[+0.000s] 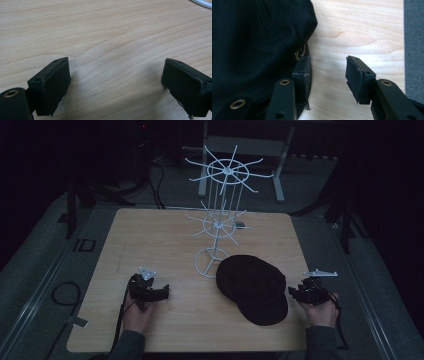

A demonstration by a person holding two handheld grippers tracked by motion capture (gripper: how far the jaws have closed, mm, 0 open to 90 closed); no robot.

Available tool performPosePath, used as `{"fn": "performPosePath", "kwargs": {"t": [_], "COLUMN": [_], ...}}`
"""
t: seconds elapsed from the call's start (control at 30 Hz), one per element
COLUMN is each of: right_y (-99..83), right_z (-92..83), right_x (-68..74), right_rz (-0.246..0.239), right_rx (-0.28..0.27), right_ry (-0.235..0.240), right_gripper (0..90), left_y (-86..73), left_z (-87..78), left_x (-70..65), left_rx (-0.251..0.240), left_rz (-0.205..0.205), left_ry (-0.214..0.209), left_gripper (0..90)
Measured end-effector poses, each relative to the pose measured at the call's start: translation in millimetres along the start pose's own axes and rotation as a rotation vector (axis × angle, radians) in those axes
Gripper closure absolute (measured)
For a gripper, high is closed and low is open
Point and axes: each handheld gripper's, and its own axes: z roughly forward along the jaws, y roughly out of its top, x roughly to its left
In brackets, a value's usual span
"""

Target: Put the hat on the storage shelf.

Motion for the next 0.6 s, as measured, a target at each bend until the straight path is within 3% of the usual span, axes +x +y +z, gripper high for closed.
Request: {"fn": "performPosePath", "kwargs": {"t": [0.37, 0.6], "right_y": [23.5, 36.1], "right_z": [-17.1, -13.4], "right_x": [2.2, 6.8], "right_rz": [-0.015, -0.030], "right_rx": [-0.068, -0.072], "right_ry": [0.025, 0.052], "right_gripper": [50.0, 47.9], "left_y": [0.2, 0.3], "left_z": [0.3, 0.5], "left_x": [-1.3, -2.0], "left_rx": [0.000, -0.002], "left_rz": [0.001, -0.002], "left_ry": [-0.001, -0.002], "left_gripper": [9.1, 9.1]}}
